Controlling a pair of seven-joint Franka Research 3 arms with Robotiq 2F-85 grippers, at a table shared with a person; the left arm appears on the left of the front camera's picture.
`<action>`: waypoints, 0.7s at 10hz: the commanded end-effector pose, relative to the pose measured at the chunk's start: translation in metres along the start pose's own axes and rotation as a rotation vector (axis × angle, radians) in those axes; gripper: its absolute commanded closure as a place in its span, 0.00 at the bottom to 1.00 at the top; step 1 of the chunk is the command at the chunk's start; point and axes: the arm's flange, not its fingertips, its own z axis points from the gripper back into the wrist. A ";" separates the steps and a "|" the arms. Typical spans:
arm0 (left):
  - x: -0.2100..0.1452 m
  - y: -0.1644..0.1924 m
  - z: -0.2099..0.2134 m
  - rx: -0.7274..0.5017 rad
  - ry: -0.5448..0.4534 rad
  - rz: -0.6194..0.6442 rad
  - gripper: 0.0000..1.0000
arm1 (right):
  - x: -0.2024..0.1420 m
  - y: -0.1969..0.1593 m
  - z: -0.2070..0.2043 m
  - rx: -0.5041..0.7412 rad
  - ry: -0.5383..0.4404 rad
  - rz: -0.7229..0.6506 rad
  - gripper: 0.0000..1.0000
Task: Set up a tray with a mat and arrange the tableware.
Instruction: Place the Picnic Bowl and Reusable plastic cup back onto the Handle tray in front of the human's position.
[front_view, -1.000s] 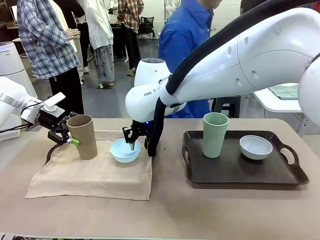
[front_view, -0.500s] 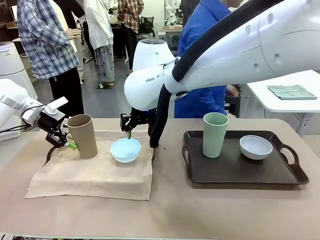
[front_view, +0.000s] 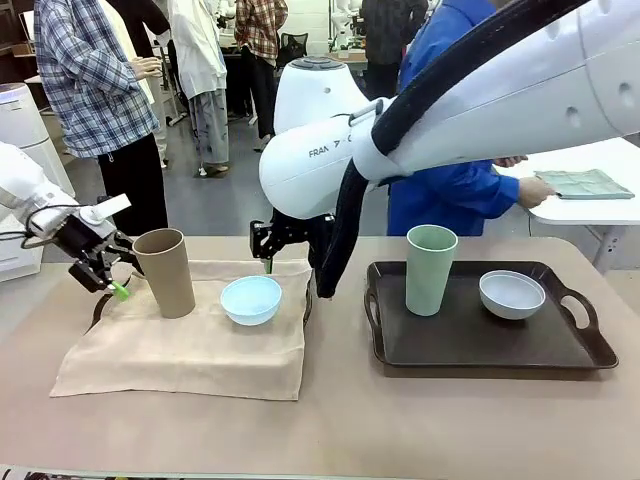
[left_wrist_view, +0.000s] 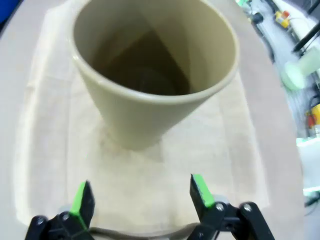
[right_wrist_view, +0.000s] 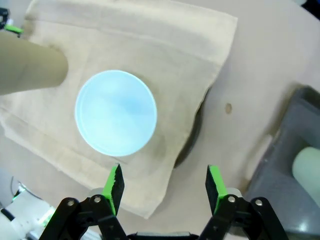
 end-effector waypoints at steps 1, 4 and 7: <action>0.035 -0.043 0.017 0.065 0.122 0.119 0.00 | -0.022 -0.010 0.013 -0.071 0.021 -0.060 0.16; 0.074 -0.079 0.026 0.306 0.218 0.384 0.00 | -0.041 -0.021 0.056 -0.149 0.001 -0.113 0.16; 0.118 -0.110 0.039 0.416 0.335 0.567 0.00 | -0.056 -0.029 0.096 -0.175 -0.010 -0.152 0.16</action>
